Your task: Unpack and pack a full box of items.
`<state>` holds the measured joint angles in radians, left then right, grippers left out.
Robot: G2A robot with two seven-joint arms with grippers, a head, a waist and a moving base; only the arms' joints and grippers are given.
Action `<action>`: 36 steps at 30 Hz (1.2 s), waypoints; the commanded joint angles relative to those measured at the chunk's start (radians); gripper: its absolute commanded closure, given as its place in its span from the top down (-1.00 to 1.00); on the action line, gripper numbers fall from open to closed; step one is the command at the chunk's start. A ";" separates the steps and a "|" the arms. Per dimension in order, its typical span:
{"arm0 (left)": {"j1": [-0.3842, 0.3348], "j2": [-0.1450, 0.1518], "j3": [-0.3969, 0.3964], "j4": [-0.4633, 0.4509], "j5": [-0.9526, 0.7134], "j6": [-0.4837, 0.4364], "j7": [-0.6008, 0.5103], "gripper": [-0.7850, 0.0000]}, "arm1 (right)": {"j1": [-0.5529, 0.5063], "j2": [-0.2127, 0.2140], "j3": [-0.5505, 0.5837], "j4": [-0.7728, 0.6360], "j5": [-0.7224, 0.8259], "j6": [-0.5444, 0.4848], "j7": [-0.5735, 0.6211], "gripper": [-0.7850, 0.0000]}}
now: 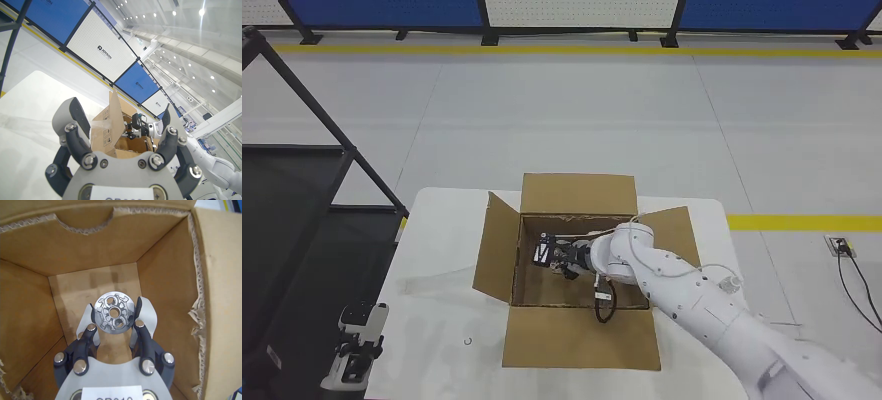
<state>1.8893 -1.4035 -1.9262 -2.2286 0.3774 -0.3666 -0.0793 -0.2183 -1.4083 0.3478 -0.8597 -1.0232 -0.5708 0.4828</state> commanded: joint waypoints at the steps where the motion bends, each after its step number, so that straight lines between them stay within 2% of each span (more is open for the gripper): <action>1: 0.000 0.000 0.000 0.000 0.000 0.000 0.000 1.00 | 0.003 -0.021 -0.007 0.062 0.009 -0.013 -0.008 -1.00; 5: 0.000 0.000 0.000 0.000 0.000 0.000 0.000 1.00 | 0.009 -0.066 -0.018 0.179 0.034 -0.055 -0.036 -1.00; 6: 0.000 0.000 0.000 0.000 0.000 0.000 0.000 1.00 | 0.011 -0.077 -0.021 0.202 0.033 -0.059 -0.044 -0.85; 7: 0.000 0.000 0.000 0.000 0.000 0.000 0.000 1.00 | 0.013 -0.086 -0.023 0.223 0.031 -0.060 -0.052 -0.48; 10: 0.000 0.000 0.000 0.000 0.000 0.000 0.000 1.00 | 0.018 -0.110 -0.026 0.277 0.026 -0.074 -0.078 0.12; 11: 0.000 0.000 0.000 0.000 0.000 0.000 0.000 1.00 | 0.021 -0.116 -0.026 0.292 0.022 -0.076 -0.088 1.00; 18: 0.000 0.000 0.000 0.000 0.000 0.000 0.000 1.00 | 0.027 -0.131 -0.018 0.331 -0.022 -0.083 -0.147 1.00; 25: 0.000 0.000 0.000 0.000 0.000 0.000 0.000 1.00 | 0.023 -0.095 0.018 0.284 -0.071 -0.112 -0.228 1.00; 31: 0.000 0.000 0.000 0.000 0.000 0.000 0.000 1.00 | -0.012 0.000 0.100 0.140 -0.145 -0.147 -0.346 1.00; 36: 0.000 0.000 0.000 0.000 0.000 0.000 0.000 1.00 | -0.123 0.129 0.248 -0.120 -0.225 -0.169 -0.397 1.00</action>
<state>1.8893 -1.4035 -1.9262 -2.2286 0.3774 -0.3666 -0.0793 -0.3131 -1.3076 0.5563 -0.9108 -1.2343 -0.7369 0.0878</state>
